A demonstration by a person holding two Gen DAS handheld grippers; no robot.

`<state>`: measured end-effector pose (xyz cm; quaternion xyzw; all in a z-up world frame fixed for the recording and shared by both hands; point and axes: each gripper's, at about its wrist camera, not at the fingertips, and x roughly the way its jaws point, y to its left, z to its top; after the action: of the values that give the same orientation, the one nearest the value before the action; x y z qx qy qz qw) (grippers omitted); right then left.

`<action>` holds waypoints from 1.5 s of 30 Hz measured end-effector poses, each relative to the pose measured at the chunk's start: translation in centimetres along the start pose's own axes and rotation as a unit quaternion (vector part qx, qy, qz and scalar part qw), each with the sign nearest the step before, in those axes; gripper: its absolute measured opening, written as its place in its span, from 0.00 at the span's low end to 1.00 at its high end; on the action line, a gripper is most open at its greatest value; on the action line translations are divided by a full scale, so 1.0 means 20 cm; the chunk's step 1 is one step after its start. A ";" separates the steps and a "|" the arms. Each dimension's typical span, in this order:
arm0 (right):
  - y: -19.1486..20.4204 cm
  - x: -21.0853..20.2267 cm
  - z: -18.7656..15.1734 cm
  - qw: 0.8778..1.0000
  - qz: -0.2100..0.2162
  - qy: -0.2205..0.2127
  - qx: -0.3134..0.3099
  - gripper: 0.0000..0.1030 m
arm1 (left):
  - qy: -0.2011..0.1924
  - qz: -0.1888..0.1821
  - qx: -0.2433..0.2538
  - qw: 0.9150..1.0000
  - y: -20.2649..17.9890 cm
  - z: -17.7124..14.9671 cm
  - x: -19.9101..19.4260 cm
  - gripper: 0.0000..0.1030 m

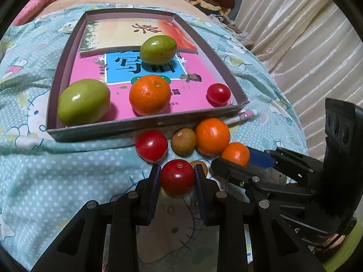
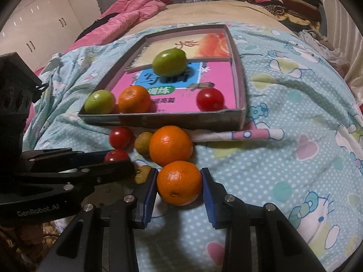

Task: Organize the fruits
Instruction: 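Grasp an orange with the right tool while the left grasps a red cherry tomato, then lift the orange and tomato and carry them toward the grey tray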

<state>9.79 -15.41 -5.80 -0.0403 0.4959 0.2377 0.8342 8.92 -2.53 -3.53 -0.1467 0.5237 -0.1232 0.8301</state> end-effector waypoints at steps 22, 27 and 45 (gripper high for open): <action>0.11 -0.15 0.03 0.995 0.050 -0.074 -0.046 0.36 | -0.072 0.025 0.007 0.997 0.01 0.01 -0.24 0.29; 0.11 -0.17 0.04 0.994 0.049 -0.085 -0.051 0.36 | -0.088 0.036 0.008 0.995 0.02 0.03 -0.28 0.29; 0.11 -0.21 0.09 0.990 0.041 -0.123 -0.058 0.36 | -0.121 0.056 0.007 0.991 0.05 0.09 -0.35 0.29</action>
<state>8.63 -14.50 -0.90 -0.0390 0.3761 0.3030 0.8748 7.65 1.03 2.62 -0.1250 0.4258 -0.0612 0.8941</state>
